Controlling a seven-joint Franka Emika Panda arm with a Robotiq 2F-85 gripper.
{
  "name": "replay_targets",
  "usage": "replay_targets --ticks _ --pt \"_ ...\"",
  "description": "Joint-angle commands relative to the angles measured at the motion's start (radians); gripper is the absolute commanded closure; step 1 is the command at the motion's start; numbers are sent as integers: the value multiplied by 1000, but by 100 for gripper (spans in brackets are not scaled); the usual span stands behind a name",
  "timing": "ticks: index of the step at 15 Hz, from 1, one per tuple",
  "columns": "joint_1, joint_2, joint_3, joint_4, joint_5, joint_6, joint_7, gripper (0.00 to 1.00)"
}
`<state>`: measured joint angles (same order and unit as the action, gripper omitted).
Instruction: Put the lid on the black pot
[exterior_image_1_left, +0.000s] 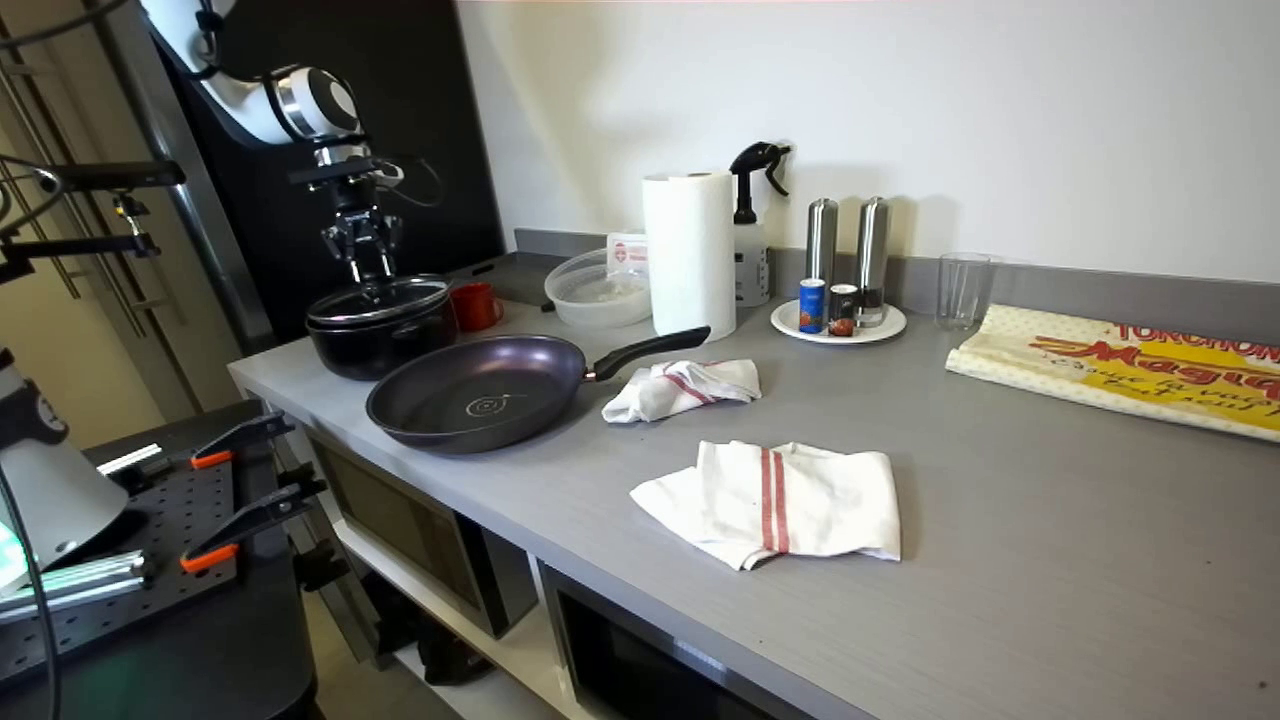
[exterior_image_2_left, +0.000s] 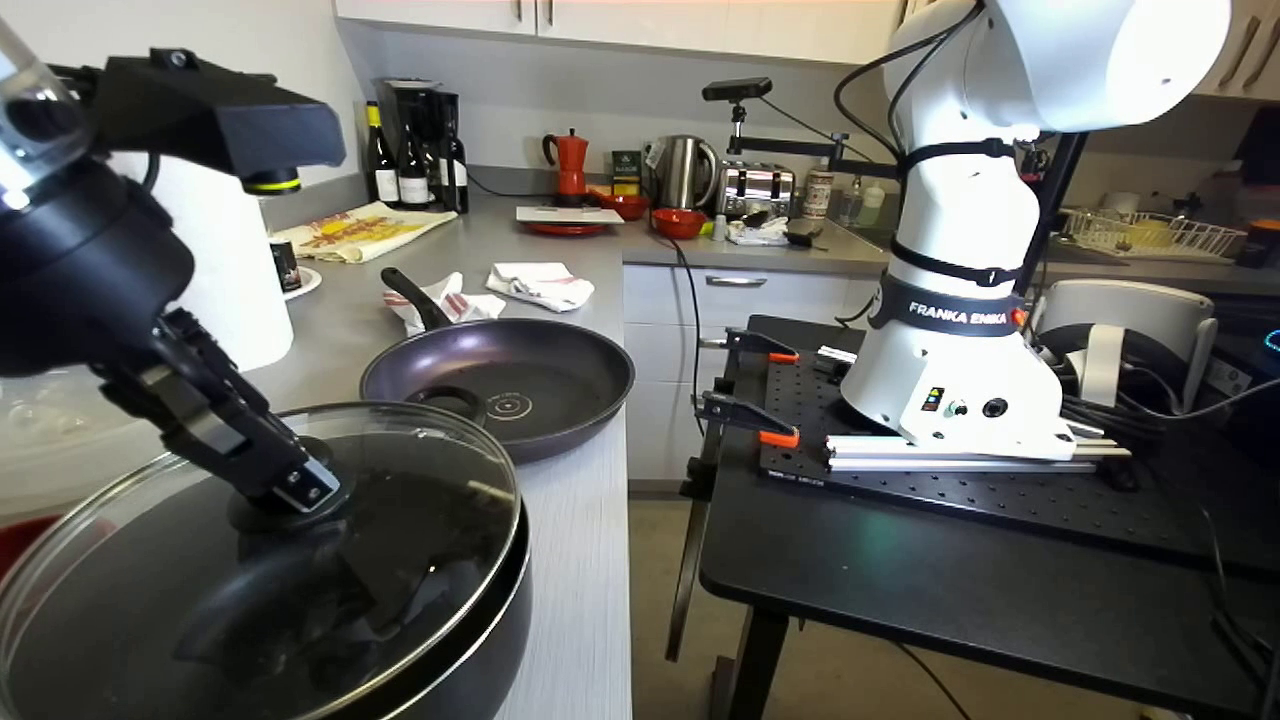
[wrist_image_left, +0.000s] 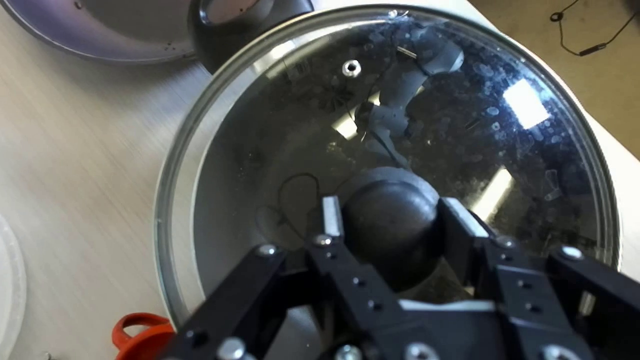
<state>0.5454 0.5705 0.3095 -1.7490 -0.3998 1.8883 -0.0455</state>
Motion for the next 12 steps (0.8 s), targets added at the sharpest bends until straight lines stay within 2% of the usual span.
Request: replay_targets --ticks 1,12 --pt "24 19 -5 54 -16 -61 -29 75" --pt "28 37 -8 71 -14 -71 -63 75"
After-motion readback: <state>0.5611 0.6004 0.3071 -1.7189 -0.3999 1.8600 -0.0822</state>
